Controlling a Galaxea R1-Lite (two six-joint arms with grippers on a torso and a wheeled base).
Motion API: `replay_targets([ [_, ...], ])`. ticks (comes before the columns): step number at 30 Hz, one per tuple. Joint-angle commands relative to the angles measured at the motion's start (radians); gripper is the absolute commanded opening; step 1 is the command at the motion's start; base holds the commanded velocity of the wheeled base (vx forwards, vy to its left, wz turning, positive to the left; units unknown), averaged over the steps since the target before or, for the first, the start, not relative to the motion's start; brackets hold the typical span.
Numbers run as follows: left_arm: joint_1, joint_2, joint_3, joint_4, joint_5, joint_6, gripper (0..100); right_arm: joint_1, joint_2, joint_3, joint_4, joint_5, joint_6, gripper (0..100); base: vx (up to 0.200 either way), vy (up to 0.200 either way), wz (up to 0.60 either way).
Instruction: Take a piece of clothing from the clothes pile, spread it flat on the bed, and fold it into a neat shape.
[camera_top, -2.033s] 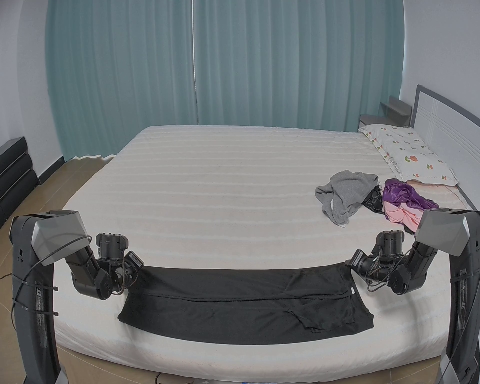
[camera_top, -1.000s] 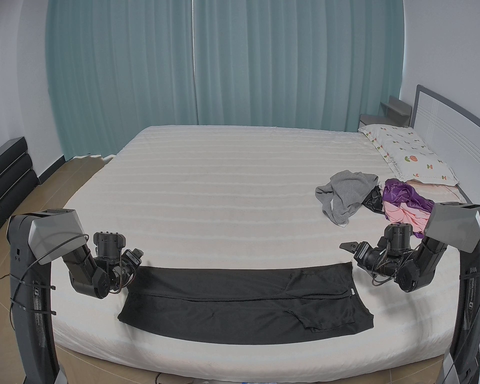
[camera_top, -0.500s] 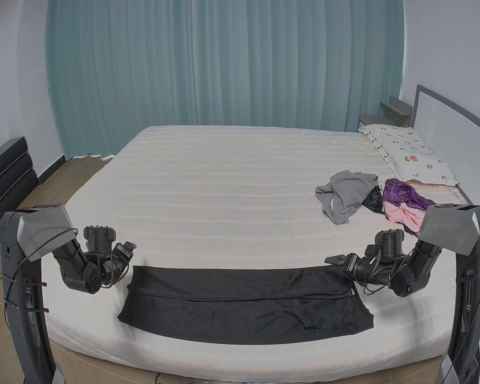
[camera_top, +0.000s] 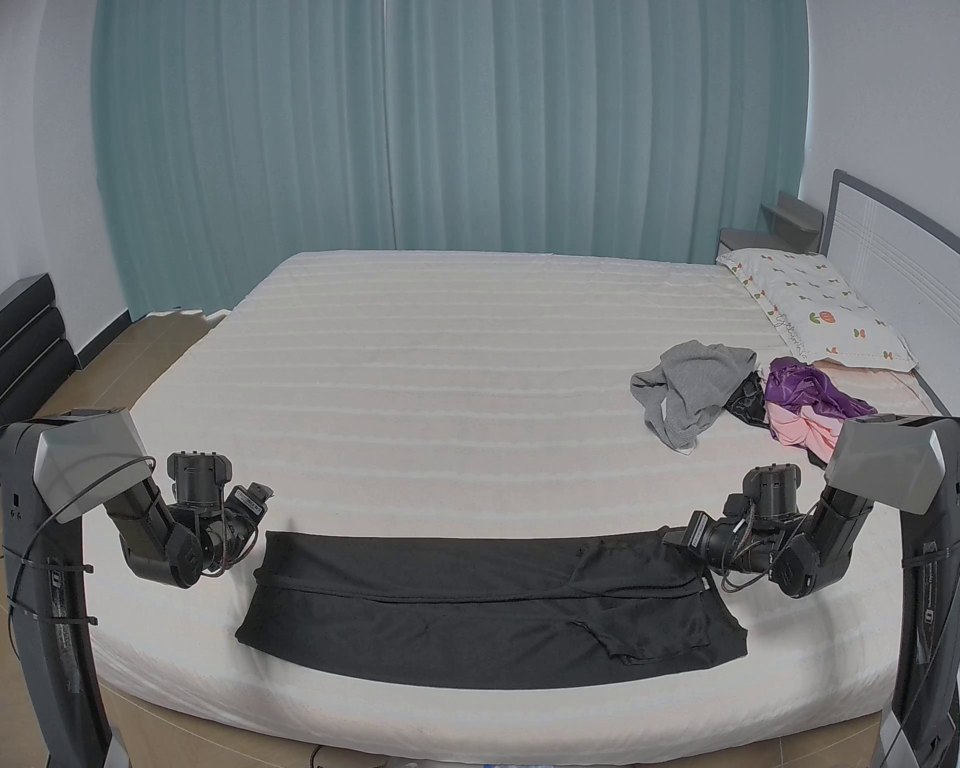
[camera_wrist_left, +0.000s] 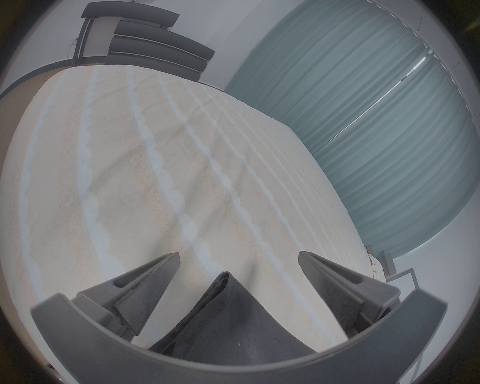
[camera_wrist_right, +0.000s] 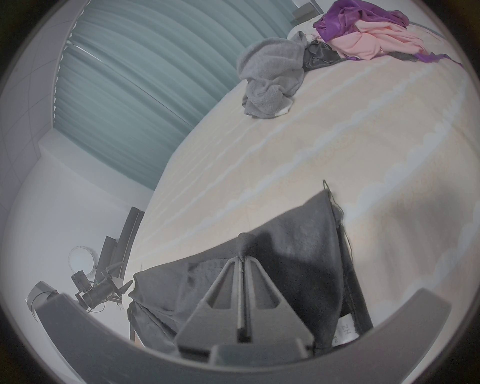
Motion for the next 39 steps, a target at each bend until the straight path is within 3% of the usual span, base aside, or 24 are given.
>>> replay_targets([
  [1,0.002,0.003,0.0,-0.001,0.0,-0.001,100,0.001,-0.006,0.01,-0.02,0.0,0.002,0,0.0,0.0,0.0],
  [5,0.0,0.004,0.0,-0.001,0.002,0.001,100,-0.001,0.01,0.045,-0.154,-0.006,-0.001,0,0.0,0.0,0.0],
  [16,-0.005,0.004,0.004,-0.002,0.002,0.001,100,-0.004,0.077,-0.008,-0.114,-0.043,-0.014,0,0.0,0.0,0.0],
  [17,-0.005,0.004,0.004,-0.002,0.002,0.001,100,-0.004,0.077,-0.01,-0.114,-0.044,-0.014,100,0.0,0.0,0.0],
  [34,-0.006,0.006,0.006,-0.004,0.002,-0.001,100,0.001,0.09,-0.028,-0.119,-0.043,-0.015,100,0.0,0.0,0.0],
  [35,-0.006,0.006,0.006,-0.004,0.002,-0.001,100,0.001,0.09,-0.03,-0.119,-0.043,-0.014,0,0.0,0.0,0.0],
  [39,-0.006,0.006,0.006,-0.004,0.002,-0.001,100,0.001,0.091,-0.031,-0.123,-0.044,-0.012,0,0.0,0.0,0.0],
])
